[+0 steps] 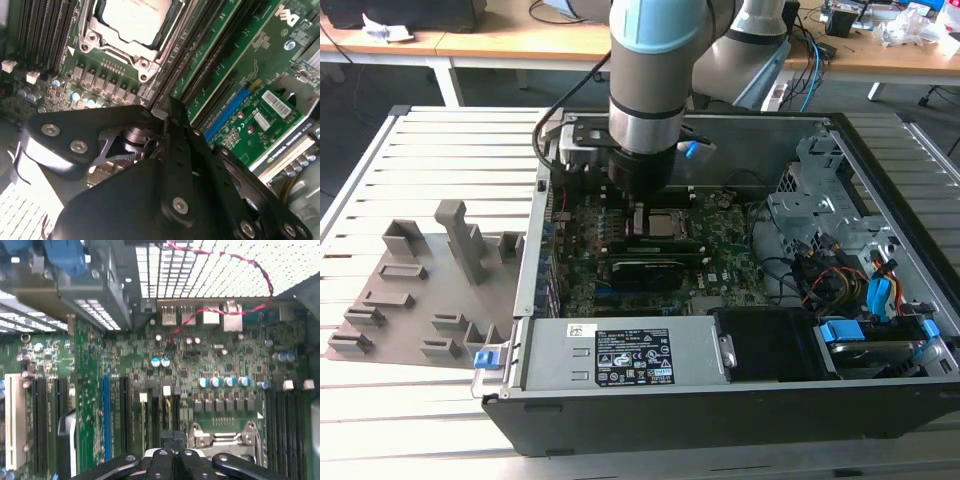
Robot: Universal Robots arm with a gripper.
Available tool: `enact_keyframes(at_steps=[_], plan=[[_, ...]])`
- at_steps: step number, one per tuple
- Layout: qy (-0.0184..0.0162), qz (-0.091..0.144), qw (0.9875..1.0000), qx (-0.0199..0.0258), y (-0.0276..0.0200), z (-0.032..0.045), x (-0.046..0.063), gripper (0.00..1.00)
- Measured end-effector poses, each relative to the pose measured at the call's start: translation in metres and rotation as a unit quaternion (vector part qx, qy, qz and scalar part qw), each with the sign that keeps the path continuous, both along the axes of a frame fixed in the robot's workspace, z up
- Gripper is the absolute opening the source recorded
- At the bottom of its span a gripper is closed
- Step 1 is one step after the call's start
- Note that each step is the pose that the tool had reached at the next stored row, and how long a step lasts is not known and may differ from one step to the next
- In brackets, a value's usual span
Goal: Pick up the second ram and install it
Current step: 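Press down the second ram until it locks into place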
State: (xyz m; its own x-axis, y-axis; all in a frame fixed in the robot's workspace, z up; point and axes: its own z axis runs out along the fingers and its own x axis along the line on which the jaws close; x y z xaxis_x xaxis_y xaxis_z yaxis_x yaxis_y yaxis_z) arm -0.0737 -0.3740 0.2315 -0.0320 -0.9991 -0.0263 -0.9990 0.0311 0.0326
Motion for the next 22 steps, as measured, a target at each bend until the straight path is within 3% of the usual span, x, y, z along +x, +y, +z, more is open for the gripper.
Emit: enact_keyframes(at_steps=[6,8,12,17,20,22], plan=[[0.0001,0.000,1.0000,-0.0001,0.0000,-0.0045,-0.001,0.11],[-0.0004,0.000,1.0000,0.0007,0.0003,0.0008,0.002,0.11],[0.0036,0.000,1.0000,0.0002,0.0001,0.0031,0.024,0.11],[0.0059,0.000,1.0000,-0.0007,0.0003,0.0044,0.036,0.11],[0.0058,0.000,1.0000,-0.0011,0.0012,0.0180,0.037,0.11],[0.0058,0.000,1.0000,-0.0013,0.0026,0.0331,0.037,0.11]])
